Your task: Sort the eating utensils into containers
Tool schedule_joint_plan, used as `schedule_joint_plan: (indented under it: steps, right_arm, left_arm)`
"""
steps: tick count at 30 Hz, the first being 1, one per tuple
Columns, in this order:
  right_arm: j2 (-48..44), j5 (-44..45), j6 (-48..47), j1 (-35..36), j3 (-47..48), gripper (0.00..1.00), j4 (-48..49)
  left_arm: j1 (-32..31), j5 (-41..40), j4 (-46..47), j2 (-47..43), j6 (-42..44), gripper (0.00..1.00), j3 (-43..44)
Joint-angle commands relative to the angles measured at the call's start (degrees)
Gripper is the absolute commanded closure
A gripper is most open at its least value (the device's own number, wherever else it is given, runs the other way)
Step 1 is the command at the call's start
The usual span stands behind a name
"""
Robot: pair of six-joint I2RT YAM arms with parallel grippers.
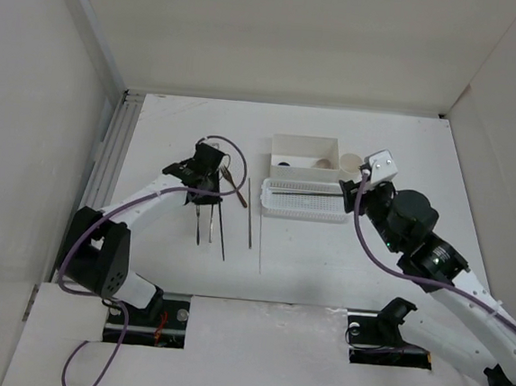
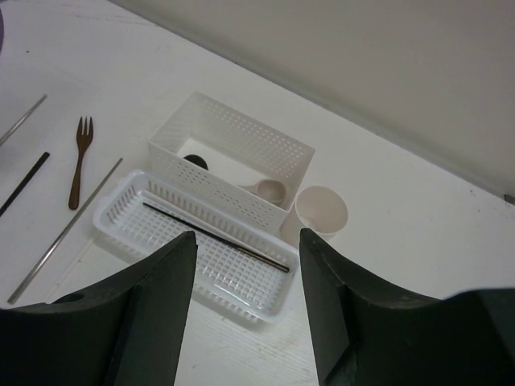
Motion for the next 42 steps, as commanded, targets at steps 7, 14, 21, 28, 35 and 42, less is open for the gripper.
schedule_joint_plan:
  steps: [7, 14, 21, 28, 35, 42]
  right_arm:
    - [6.27, -9.12, 2.14, -11.81, -0.67, 0.42, 15.66]
    - [14.62, -16.25, 6.36, -28.17, 7.93, 0.42, 18.92]
    - [21.31, -23.54, 5.66, -37.66, 11.55, 0.43, 21.55]
    - [20.08, -25.22, 2.67, -38.9, 8.13, 0.43, 24.28]
    - [16.56, -24.69, -0.93, -38.9, 6.1, 0.43, 24.28]
    - [15.42, -24.08, -3.66, -38.9, 5.04, 0.43, 24.28]
  left_arm:
    - [-4.75, 0.33, 0.47, -2.47, 26.35, 1.0, 15.89]
    - [-10.72, 18.6, 7.69, 3.23, 54.35, 1.0, 26.68]
    - [-18.29, 22.47, -2.67, 18.8, 69.51, 1.0, 42.6]
    - [-21.37, 26.18, 1.34, 26.44, 72.78, 1.0, 42.08]
    - [-21.9, 25.19, 2.33, 33.04, 74.88, 1.0, 47.26]
    - [-22.43, 25.99, 6.28, 34.88, 76.47, 1.0, 45.34]
